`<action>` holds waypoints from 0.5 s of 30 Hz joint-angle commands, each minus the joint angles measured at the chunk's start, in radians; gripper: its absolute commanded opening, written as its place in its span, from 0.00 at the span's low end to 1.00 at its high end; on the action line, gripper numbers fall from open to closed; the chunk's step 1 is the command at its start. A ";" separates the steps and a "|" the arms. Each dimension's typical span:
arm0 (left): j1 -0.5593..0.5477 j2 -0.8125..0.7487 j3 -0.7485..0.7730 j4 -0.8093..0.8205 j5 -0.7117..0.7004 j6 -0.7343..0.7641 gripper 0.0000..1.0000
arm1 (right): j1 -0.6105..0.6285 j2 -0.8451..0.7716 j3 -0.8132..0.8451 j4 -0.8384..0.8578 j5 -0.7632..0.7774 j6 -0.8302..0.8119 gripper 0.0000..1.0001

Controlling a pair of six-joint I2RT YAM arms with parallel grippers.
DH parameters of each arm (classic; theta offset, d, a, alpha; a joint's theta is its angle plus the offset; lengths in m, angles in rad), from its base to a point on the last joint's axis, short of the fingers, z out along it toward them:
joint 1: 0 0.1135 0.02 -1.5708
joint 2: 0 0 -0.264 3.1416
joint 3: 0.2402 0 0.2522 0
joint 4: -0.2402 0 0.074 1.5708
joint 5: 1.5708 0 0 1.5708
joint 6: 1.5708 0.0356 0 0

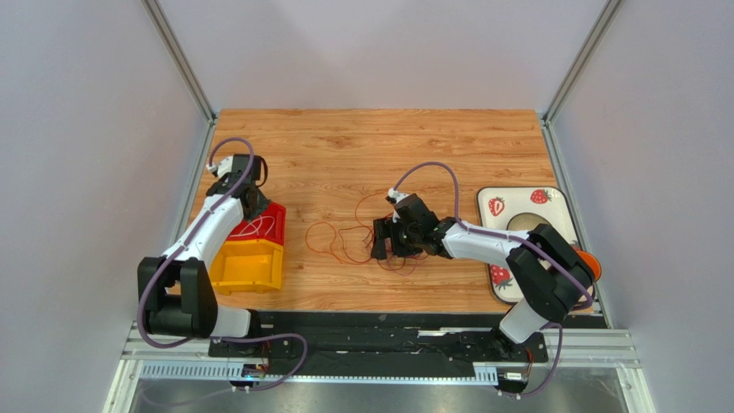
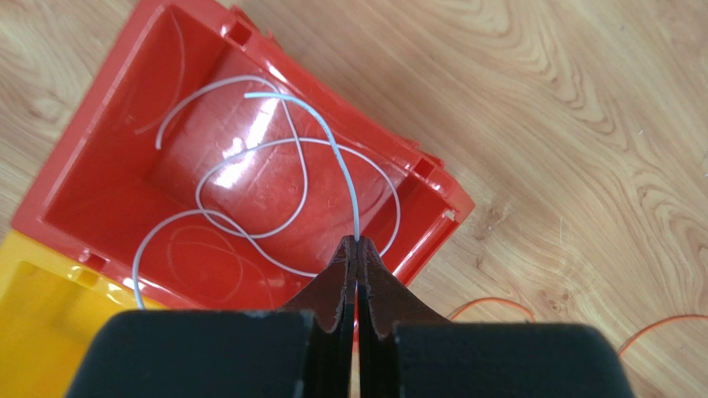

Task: Untangle the cables

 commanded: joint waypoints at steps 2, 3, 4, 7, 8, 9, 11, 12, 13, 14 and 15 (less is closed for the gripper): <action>0.011 0.033 -0.024 0.038 0.080 -0.084 0.00 | 0.004 0.040 -0.006 -0.001 0.001 -0.020 0.84; 0.012 0.058 -0.021 0.038 0.086 -0.084 0.00 | 0.004 0.041 -0.006 -0.001 -0.001 -0.018 0.84; 0.015 0.070 -0.017 0.041 0.096 -0.078 0.00 | 0.004 0.043 -0.006 -0.001 -0.002 -0.020 0.84; 0.026 0.116 0.016 0.055 0.109 -0.036 0.00 | 0.002 0.043 -0.006 -0.003 -0.004 -0.020 0.84; 0.032 0.124 0.023 0.077 0.114 -0.024 0.00 | 0.004 0.043 -0.006 -0.001 -0.004 -0.021 0.84; 0.035 0.135 0.025 0.090 0.116 -0.019 0.00 | 0.002 0.043 -0.004 -0.001 -0.004 -0.021 0.84; 0.041 0.139 0.032 0.124 0.117 0.001 0.00 | 0.002 0.046 -0.003 -0.003 -0.005 -0.020 0.83; 0.043 0.144 0.036 0.129 0.113 0.005 0.00 | 0.004 0.047 -0.003 -0.003 -0.005 -0.021 0.84; 0.044 0.145 0.040 0.130 0.097 0.011 0.00 | 0.004 0.047 -0.003 -0.003 -0.004 -0.021 0.83; 0.044 0.149 0.048 0.136 0.093 0.024 0.00 | 0.004 0.046 -0.003 -0.004 -0.004 -0.021 0.83; 0.044 0.150 0.048 0.140 0.090 0.030 0.00 | 0.004 0.046 -0.003 -0.003 -0.004 -0.020 0.84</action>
